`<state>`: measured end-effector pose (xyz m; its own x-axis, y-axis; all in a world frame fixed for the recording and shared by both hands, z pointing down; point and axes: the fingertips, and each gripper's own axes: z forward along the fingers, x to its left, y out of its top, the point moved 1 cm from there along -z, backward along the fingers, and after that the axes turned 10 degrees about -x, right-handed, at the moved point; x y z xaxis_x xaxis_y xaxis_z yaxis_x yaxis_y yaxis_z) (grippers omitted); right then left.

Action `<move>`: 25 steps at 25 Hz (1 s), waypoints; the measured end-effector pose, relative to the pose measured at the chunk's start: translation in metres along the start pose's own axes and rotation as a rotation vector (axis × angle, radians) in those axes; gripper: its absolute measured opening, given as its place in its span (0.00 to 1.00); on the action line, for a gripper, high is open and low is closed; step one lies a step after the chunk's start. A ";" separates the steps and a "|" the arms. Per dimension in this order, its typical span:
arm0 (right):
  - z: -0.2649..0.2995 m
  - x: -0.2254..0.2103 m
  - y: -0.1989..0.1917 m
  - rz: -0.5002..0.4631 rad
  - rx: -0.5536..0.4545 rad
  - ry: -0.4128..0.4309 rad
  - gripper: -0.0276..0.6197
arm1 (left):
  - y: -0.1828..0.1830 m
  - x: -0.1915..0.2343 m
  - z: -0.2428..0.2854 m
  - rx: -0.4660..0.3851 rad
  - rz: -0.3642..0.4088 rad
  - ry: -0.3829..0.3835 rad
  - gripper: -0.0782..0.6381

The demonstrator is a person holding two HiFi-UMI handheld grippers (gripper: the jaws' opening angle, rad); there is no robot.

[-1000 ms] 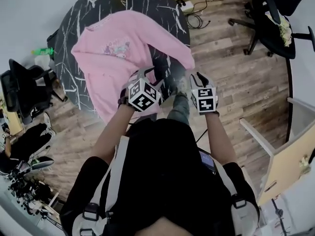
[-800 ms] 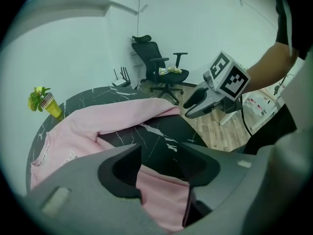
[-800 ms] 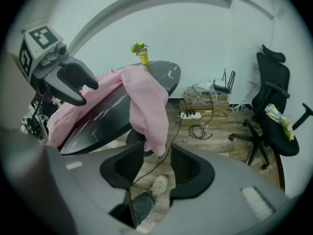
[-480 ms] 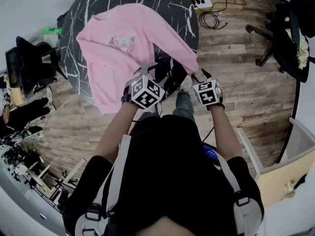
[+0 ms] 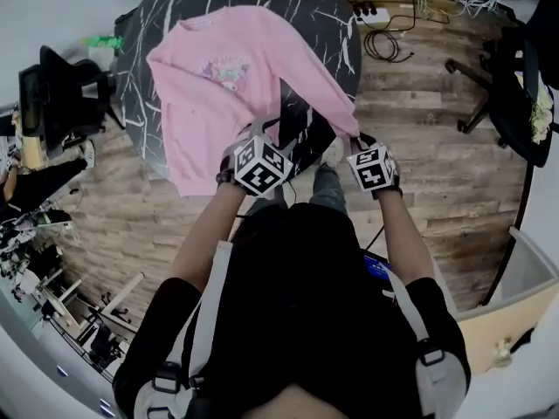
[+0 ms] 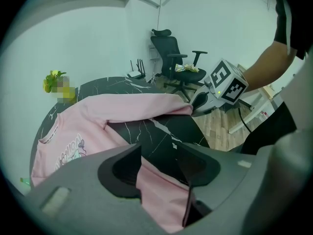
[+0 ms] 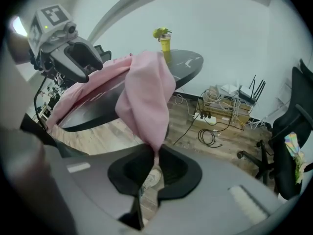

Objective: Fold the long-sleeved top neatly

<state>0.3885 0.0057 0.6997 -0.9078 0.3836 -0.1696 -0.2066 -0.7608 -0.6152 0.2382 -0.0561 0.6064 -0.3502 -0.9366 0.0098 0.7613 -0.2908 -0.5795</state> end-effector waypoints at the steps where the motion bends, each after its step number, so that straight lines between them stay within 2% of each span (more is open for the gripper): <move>1: -0.004 -0.001 0.001 0.000 -0.006 -0.011 0.08 | 0.000 -0.001 0.000 -0.001 0.005 -0.005 0.44; 5: -0.018 -0.006 0.008 -0.026 -0.027 -0.083 0.07 | 0.004 -0.005 -0.001 -0.017 0.029 -0.022 0.44; 9: -0.040 -0.016 0.028 -0.077 -0.064 -0.216 0.07 | 0.003 -0.005 -0.010 -0.048 0.039 -0.033 0.43; 13: -0.060 -0.023 0.068 -0.168 -0.109 -0.367 0.07 | -0.008 0.007 -0.026 -0.078 0.045 -0.021 0.43; 17: -0.079 -0.011 0.128 -0.296 -0.192 -0.483 0.07 | -0.034 0.027 -0.054 -0.094 0.009 0.015 0.43; 20: -0.081 0.013 0.176 -0.392 -0.260 -0.507 0.07 | -0.058 0.047 -0.074 -0.102 -0.025 0.051 0.43; 25: -0.061 0.068 0.246 -0.530 -0.340 -0.464 0.07 | -0.096 0.080 -0.105 -0.116 -0.097 0.118 0.43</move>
<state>0.2983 -0.1240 0.4899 -0.7943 0.3358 0.5063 -0.6004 -0.3062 -0.7388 0.0803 -0.0823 0.5770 -0.4861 -0.8736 -0.0213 0.6551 -0.3481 -0.6706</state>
